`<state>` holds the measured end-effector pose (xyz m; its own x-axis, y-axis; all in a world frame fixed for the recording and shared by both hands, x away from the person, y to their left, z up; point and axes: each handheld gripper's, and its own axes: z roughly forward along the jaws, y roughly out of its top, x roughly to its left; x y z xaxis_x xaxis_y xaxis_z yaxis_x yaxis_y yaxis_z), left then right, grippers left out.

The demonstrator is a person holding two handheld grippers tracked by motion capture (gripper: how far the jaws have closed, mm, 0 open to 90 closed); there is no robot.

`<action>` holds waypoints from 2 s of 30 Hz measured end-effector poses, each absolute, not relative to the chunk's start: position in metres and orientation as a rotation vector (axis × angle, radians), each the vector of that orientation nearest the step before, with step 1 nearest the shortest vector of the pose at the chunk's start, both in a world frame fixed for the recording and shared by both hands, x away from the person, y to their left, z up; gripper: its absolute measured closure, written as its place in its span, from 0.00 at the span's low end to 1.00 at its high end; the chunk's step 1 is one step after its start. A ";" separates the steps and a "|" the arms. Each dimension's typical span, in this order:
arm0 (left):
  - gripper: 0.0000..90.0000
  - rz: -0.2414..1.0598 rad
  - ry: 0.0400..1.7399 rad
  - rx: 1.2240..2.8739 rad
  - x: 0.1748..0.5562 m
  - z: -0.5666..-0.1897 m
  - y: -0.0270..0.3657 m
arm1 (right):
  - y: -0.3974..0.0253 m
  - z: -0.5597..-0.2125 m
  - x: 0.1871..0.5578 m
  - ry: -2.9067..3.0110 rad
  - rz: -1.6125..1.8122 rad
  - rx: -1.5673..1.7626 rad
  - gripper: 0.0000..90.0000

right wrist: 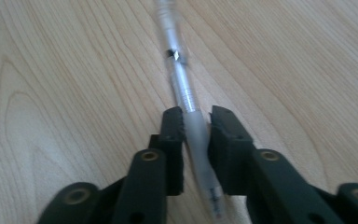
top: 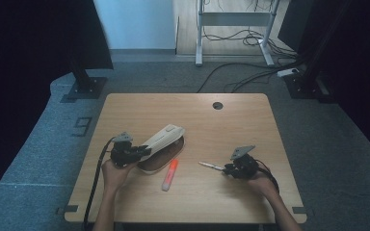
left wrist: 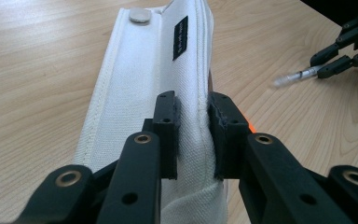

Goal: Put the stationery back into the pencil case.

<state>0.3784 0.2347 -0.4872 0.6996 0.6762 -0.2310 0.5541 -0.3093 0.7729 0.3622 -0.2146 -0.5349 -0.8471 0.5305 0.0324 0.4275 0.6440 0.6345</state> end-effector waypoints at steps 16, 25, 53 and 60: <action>0.85 0.179 0.959 1.978 0.379 -0.487 0.235 | -0.215 -0.534 0.358 2.668 1.023 0.928 0.87; 0.85 0.161 0.965 1.966 0.380 -0.487 0.236 | -0.211 -0.523 0.357 2.646 1.068 0.915 0.87; 0.85 0.184 0.958 1.966 0.379 -0.486 0.237 | -0.187 -0.501 0.371 2.577 1.171 0.901 0.87; 0.85 0.187 0.957 1.968 0.378 -0.486 0.237 | -0.175 -0.494 0.376 2.566 1.191 0.878 0.87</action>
